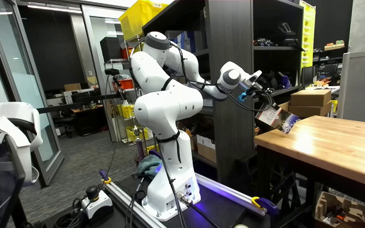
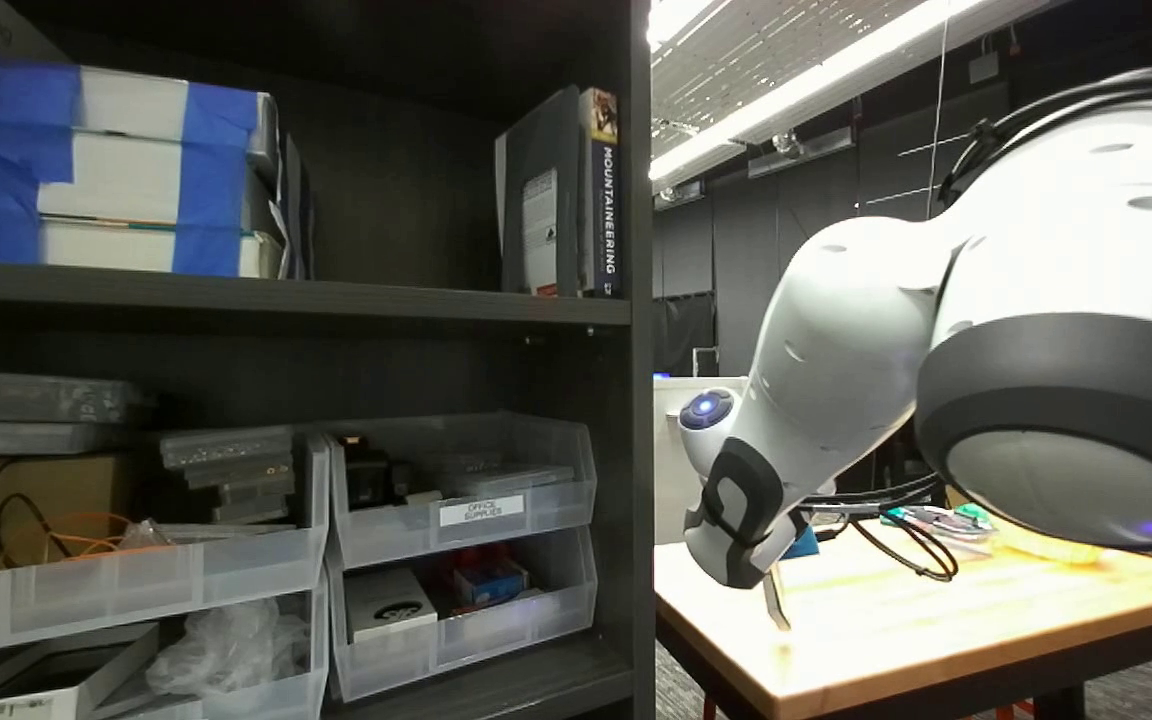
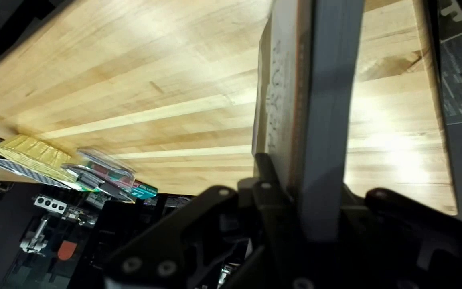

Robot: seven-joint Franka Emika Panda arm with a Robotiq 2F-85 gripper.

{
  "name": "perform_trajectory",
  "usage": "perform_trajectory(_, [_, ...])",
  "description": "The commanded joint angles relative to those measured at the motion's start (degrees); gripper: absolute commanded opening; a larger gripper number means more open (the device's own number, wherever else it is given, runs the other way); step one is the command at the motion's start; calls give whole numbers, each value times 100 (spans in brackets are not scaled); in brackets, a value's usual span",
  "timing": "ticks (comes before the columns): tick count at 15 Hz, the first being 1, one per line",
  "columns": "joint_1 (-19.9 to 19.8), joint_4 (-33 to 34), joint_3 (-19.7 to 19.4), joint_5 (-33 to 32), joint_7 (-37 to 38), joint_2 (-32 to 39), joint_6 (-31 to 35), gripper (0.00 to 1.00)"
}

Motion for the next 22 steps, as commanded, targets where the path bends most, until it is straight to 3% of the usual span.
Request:
perform_trajectory(1, [79,4,-187,-206,-48,-111,-20,4])
perform_trajectory(8, [33,7,-216,-346,-3,-360,103,4])
perform_trajectory(11, [151,61,-199,35,182,206,-269,4])
perform_trajectory(15, [179,89,-130,386,504,417,-401,4])
perform_trajectory(18, [268,35,-149,450,639,616,-173,4])
perform_trajectory(22, [56,17,70,736,1358,374,923,4])
